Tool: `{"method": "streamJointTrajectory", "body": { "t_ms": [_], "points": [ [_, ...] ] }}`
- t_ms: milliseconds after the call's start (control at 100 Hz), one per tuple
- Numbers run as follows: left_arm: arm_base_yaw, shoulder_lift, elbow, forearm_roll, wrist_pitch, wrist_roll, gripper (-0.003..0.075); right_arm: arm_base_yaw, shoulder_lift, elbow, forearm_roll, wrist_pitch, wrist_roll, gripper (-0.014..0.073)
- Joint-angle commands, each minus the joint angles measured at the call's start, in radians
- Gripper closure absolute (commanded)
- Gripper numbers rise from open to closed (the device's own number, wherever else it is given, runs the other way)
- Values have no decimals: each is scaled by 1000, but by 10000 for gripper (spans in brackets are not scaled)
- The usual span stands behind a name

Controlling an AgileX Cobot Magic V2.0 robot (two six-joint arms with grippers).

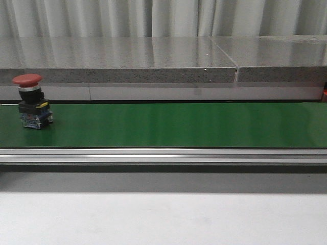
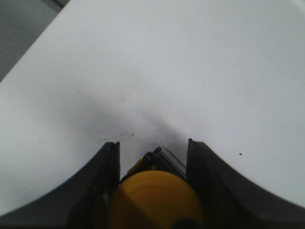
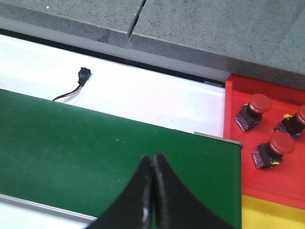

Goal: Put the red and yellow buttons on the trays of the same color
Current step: 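Move the left gripper to the yellow button and grasp it, then lower the yellow button onto the belt and open the left gripper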

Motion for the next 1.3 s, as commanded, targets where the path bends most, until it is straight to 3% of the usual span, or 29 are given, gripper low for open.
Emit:
{"method": "streamJointTrajectory", "body": {
  "t_ms": [0,500,710,980,1290],
  "points": [
    [-3,-60,-34,-25,-4,2,738,-1,-8,-25,0,-61,-3,662],
    [-25,-323,-34,-25,149,53,739,-1,-8,-25,0,-61,-3,662],
    [-124,-473,-22,-15,207,133,739,-1,-8,-25,0,-61,-3,662],
    [-298,-585,92,100,244,133,739,-1,-8,-25,0,-61,-3,662],
    [-411,-591,268,101,147,121,739,-1,-8,-25,0,-61,-3,662]
  ]
}}
